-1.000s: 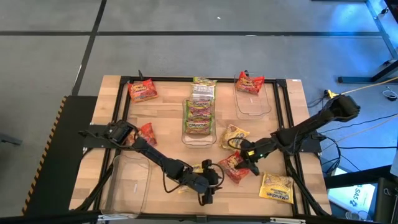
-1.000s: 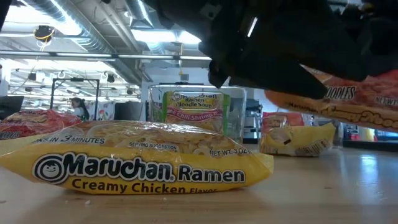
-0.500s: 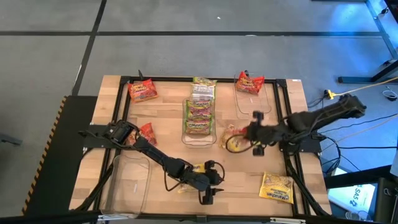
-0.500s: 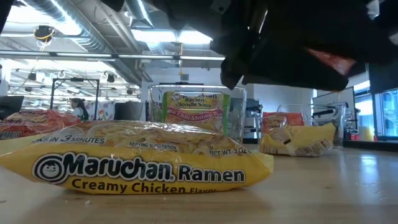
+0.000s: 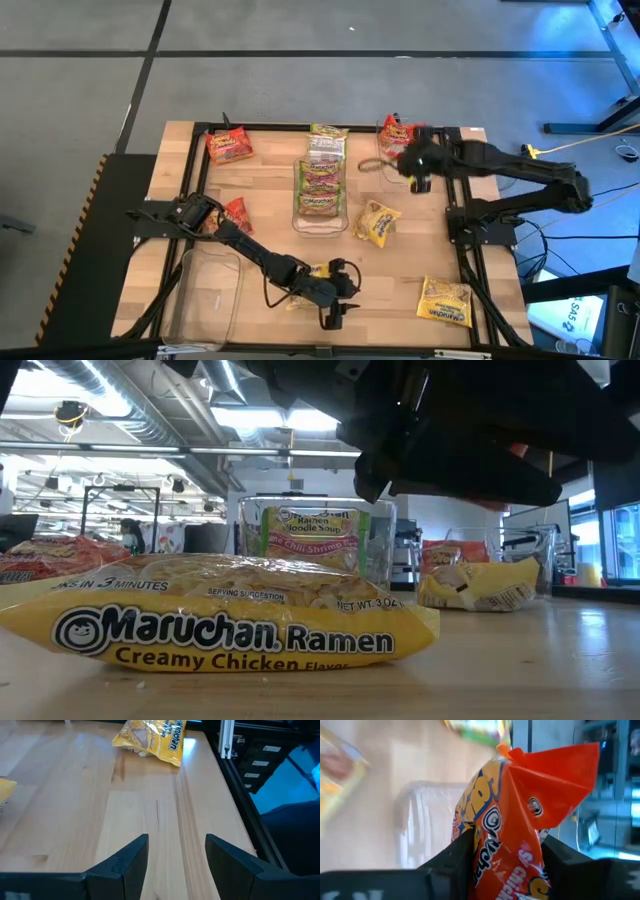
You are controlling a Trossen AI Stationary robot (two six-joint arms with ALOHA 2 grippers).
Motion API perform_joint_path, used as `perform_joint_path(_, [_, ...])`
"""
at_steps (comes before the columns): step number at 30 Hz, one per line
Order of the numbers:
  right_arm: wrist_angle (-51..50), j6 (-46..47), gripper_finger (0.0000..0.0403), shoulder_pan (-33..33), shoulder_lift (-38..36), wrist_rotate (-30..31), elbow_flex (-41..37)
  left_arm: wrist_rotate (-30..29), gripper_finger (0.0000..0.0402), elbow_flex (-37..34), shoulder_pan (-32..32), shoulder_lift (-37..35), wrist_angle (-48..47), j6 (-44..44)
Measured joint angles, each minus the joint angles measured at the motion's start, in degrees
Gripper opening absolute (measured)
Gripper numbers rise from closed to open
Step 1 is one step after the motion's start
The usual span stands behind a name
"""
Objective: Sort Maruchan noodles
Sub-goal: Put the bottom orange noodle pack into the top right transparent bin
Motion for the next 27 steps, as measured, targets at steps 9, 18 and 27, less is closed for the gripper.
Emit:
perform_joint_path(9, [8.5,-10.6,0.0138,-20.8,8.5,-13.2,-0.7,-0.1,0.0190,0.0,0.2,0.0,0.2,0.5])
perform_joint_path(18, [11.0,-16.2,0.0138,-30.0,19.8,-14.8,-0.7,0.0,0.0190,0.0,0.4,0.0,0.3,1.5])
perform_joint_path(27, [11.9,-17.6,0.0138,-32.9,27.6,-21.0,-0.7,0.2,0.0190,0.0,0.5,0.0,0.3,1.5])
